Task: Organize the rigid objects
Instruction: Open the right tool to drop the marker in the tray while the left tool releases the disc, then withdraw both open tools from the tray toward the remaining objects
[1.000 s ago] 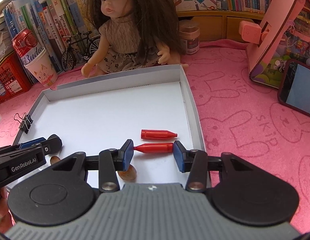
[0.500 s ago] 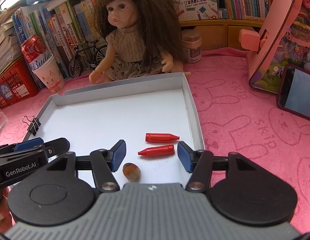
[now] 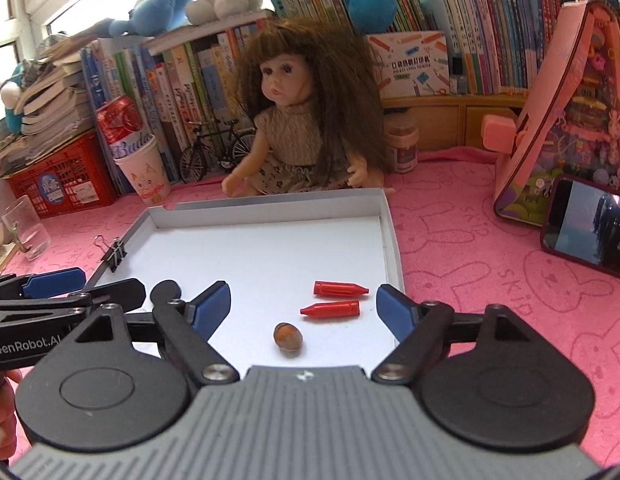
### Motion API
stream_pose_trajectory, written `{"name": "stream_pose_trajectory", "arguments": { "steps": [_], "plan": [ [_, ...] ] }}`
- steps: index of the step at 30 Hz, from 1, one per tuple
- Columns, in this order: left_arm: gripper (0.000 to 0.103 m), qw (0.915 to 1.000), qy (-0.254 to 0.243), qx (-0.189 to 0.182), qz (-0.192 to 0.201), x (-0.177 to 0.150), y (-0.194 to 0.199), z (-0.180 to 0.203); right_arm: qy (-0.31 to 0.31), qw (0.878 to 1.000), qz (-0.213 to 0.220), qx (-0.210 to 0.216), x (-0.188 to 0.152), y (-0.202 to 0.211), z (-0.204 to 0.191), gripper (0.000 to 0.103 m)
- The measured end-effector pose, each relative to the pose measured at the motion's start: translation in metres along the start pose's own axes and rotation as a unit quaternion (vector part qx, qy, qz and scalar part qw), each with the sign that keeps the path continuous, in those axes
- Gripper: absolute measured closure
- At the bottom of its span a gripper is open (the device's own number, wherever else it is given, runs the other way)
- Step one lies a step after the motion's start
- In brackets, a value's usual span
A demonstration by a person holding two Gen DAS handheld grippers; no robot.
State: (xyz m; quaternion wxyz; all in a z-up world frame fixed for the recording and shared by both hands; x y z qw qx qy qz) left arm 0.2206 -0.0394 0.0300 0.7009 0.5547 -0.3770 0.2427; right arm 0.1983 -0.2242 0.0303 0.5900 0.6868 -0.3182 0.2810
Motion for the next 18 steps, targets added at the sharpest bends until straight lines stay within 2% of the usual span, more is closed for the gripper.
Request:
{"name": "stream_pose_trajectory", "arguments": {
  "steps": [18],
  "plan": [
    [0.021, 0.9981, -0.034, -0.025, 0.045, -0.046, 0.071, 0.011, 0.048, 0.996, 0.064, 0.026, -0.030, 0.061, -0.011, 0.002]
  ]
}}
Point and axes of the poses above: each gripper's, at about its wrist camera, not at the fingertips, and y roughly against the way its jaws point, z to its right, x to its top, the point moved 4 cm from there along -y, roughly the way its jaws point, and after that the axes turned 2 degrees about -z, right-handed, at the moved point
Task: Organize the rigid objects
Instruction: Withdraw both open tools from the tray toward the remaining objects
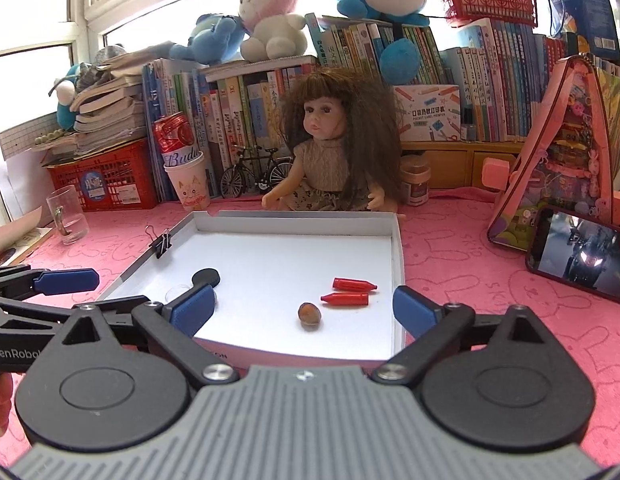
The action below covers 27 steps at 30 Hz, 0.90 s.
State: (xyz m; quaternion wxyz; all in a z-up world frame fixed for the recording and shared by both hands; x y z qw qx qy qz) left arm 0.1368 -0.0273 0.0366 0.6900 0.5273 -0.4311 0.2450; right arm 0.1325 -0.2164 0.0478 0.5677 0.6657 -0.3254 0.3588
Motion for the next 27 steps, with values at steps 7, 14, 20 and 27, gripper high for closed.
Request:
{"name": "stream_pose_trajectory", "arguments": {
  "steps": [7, 14, 20, 27],
  "plan": [
    [0.019, 0.9997, -0.019, -0.006, 0.014, -0.016, 0.019, 0.006, 0.017, 1.000, 0.011, 0.009, -0.015, 0.017, -0.006, 0.000],
    [0.019, 0.9991, -0.034, -0.013, 0.020, -0.034, 0.031, 0.012, 0.020, 0.999, 0.021, 0.017, -0.032, 0.029, -0.008, 0.000],
    [0.019, 0.9986, -0.046, -0.015, 0.020, -0.046, 0.037, 0.015, 0.025, 0.999, 0.030, 0.024, -0.044, 0.038, -0.010, 0.000],
    [0.018, 0.9983, -0.055, -0.014, 0.016, -0.060, 0.043, 0.017, 0.043, 0.998, 0.034, 0.022, -0.056, 0.045, -0.013, 0.000]
  ]
}}
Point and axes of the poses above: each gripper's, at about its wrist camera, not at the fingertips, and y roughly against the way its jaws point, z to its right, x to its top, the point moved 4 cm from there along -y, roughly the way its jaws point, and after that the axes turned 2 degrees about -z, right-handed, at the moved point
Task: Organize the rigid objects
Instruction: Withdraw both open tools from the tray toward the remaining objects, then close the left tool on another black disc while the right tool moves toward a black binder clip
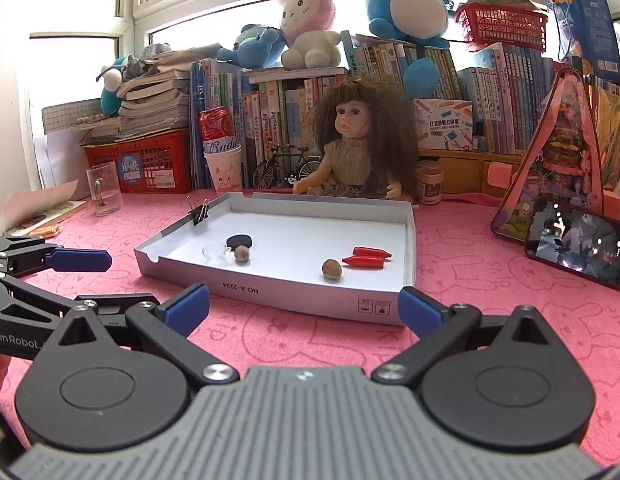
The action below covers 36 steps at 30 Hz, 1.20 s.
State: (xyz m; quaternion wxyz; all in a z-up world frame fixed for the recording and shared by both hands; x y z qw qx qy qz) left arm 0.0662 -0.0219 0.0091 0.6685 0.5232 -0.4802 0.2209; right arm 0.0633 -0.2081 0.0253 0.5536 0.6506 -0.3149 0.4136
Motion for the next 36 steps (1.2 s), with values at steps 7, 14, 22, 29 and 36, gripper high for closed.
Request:
{"name": "stream_pose_trajectory", "arguments": {
  "steps": [7, 14, 22, 29, 36],
  "plan": [
    [0.018, 1.0000, -0.004, -0.002, -0.008, -0.013, 0.007, 0.002, 0.001, 1.000, -0.003, 0.003, -0.011, 0.006, -0.004, 0.000],
    [0.018, 0.9999, -0.005, 0.002, -0.012, -0.023, 0.013, 0.000, -0.004, 1.000, -0.001, 0.002, -0.021, 0.013, -0.004, 0.000],
    [0.019, 0.9999, -0.012, 0.002, -0.008, -0.030, 0.024, 0.000, 0.004, 1.000, 0.004, -0.006, -0.029, 0.025, -0.002, 0.000],
    [0.027, 0.9997, -0.012, -0.003, -0.019, -0.041, 0.031, -0.002, 0.004, 1.000, -0.004, -0.010, -0.039, 0.032, 0.000, 0.000],
    [0.033, 0.9996, -0.007, -0.001, -0.027, -0.049, 0.035, -0.003, 0.007, 1.000, -0.008, -0.008, -0.048, 0.036, -0.003, 0.000]
  ]
}}
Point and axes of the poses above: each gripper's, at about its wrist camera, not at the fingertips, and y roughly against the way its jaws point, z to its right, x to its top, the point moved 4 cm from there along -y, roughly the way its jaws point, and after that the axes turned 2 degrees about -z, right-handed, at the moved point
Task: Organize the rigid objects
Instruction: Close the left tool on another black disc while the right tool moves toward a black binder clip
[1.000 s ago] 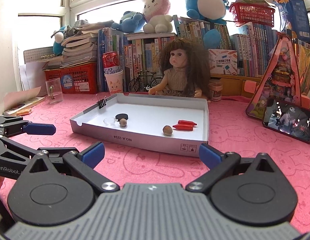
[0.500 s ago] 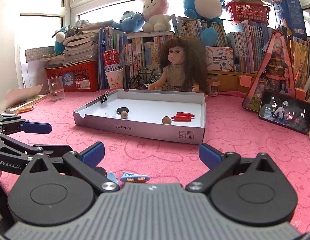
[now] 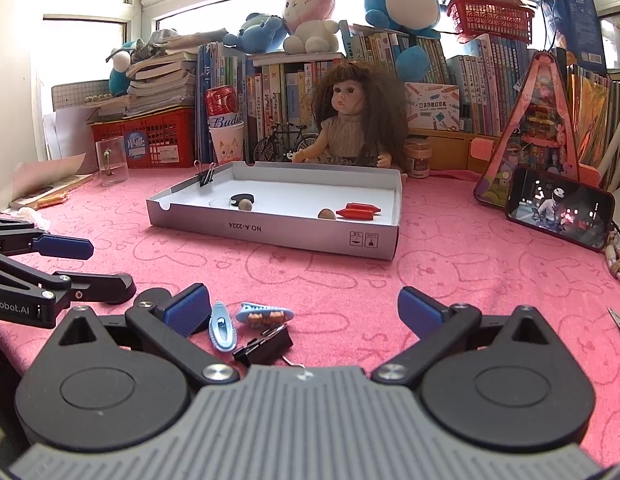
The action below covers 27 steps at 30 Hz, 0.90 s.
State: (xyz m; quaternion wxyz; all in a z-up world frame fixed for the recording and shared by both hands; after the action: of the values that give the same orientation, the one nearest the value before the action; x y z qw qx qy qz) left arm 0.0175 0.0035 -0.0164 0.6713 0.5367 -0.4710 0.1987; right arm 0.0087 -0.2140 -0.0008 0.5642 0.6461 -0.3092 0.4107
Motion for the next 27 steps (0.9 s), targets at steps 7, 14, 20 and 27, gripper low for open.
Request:
{"name": "stream_pose_trajectory", "arguments": {
  "steps": [7, 14, 20, 27],
  "plan": [
    [0.038, 1.0000, 0.000, 0.007, -0.003, -0.003, 0.001, 0.001, 0.013, 1.000, -0.005, 0.006, -0.006, -0.001, -0.007, 0.000],
    [0.050, 0.9999, 0.004, 0.010, -0.009, -0.006, -0.001, 0.000, 0.024, 1.000, -0.008, 0.008, -0.009, 0.001, -0.009, 0.002],
    [0.050, 0.9998, 0.008, 0.015, -0.013, -0.007, -0.007, -0.002, 0.038, 0.998, -0.037, 0.020, -0.014, -0.006, -0.006, 0.016],
    [0.051, 0.9993, 0.015, 0.017, -0.028, -0.008, -0.019, -0.001, 0.058, 0.996, -0.057, 0.038, -0.016, -0.014, -0.006, 0.030]
  ]
}}
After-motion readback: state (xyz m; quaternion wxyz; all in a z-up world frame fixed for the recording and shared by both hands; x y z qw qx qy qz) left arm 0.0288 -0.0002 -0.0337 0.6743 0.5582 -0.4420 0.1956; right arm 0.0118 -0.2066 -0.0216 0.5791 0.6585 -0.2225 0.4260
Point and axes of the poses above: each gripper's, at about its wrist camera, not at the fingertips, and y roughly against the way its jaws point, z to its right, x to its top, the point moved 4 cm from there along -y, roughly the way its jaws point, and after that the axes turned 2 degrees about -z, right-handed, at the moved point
